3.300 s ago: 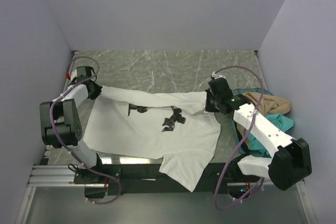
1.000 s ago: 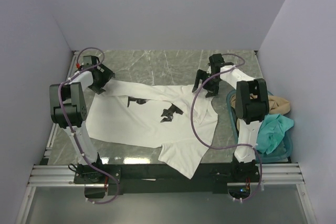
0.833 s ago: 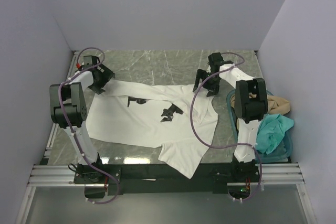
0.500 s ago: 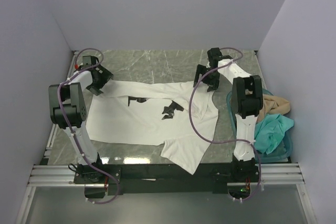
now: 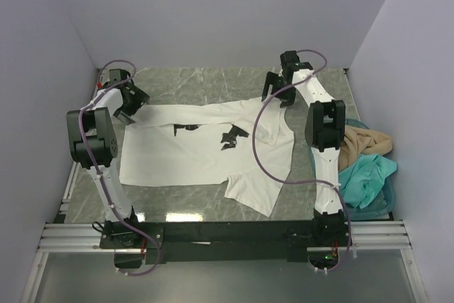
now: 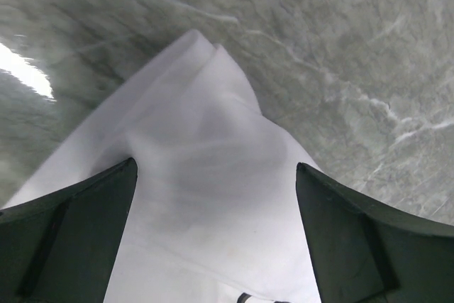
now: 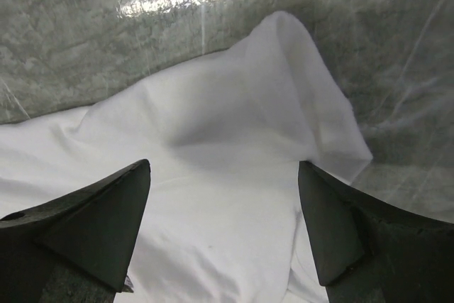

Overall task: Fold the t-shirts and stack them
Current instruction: Fold the tshirt

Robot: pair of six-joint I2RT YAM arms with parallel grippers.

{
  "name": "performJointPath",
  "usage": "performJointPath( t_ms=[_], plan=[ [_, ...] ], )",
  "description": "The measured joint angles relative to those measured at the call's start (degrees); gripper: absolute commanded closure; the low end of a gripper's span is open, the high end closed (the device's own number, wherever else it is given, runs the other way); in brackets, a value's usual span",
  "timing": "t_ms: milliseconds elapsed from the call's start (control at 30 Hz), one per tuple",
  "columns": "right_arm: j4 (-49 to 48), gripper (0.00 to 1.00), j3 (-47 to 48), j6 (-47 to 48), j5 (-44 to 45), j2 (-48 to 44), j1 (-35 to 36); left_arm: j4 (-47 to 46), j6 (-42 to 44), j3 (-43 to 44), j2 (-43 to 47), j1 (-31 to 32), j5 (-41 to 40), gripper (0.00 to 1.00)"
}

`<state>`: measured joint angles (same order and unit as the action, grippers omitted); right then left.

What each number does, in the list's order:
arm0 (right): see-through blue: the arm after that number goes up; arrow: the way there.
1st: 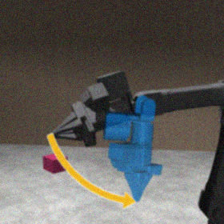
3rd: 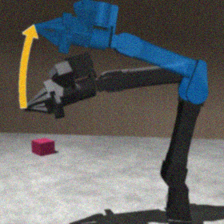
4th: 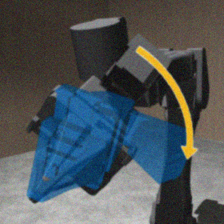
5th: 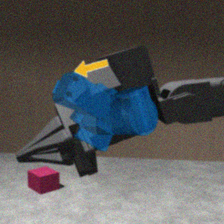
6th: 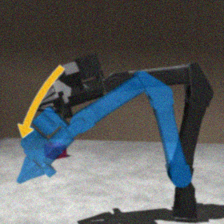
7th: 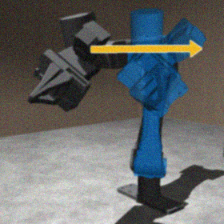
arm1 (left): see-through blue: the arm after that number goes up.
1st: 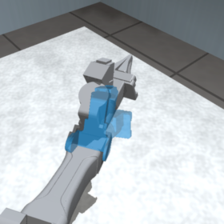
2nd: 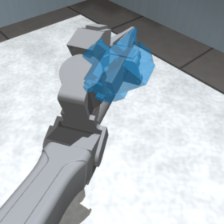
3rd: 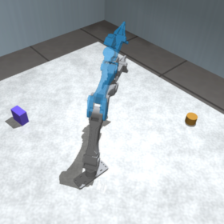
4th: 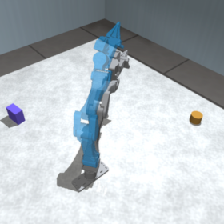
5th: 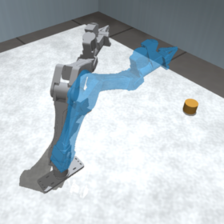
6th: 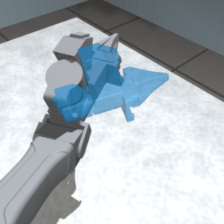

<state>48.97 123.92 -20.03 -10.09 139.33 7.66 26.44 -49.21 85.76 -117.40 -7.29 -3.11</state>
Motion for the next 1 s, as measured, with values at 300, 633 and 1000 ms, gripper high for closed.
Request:
performJointPath(
  t_ms=[300,633,1000],
  plan=[
    [1.33,0.07,-0.74,2.38,5.27,-8.15,-0.17,7.39,-0.02,6.05,4.13,-4.87,-4.24,0.01],
    [-16.06,0.06,-49.11,-0.63,10.38,-60.74,6.82,4.63,-4.24,-25.03,46.69,-3.45,-6.25,0.01],
    [-19.3,0.05,-79.58,-8.57,9.01,-79.69,9.73,12.04,-14.69,-57.51,68.74,-2.47,-9.05,0.01]
  ],
)
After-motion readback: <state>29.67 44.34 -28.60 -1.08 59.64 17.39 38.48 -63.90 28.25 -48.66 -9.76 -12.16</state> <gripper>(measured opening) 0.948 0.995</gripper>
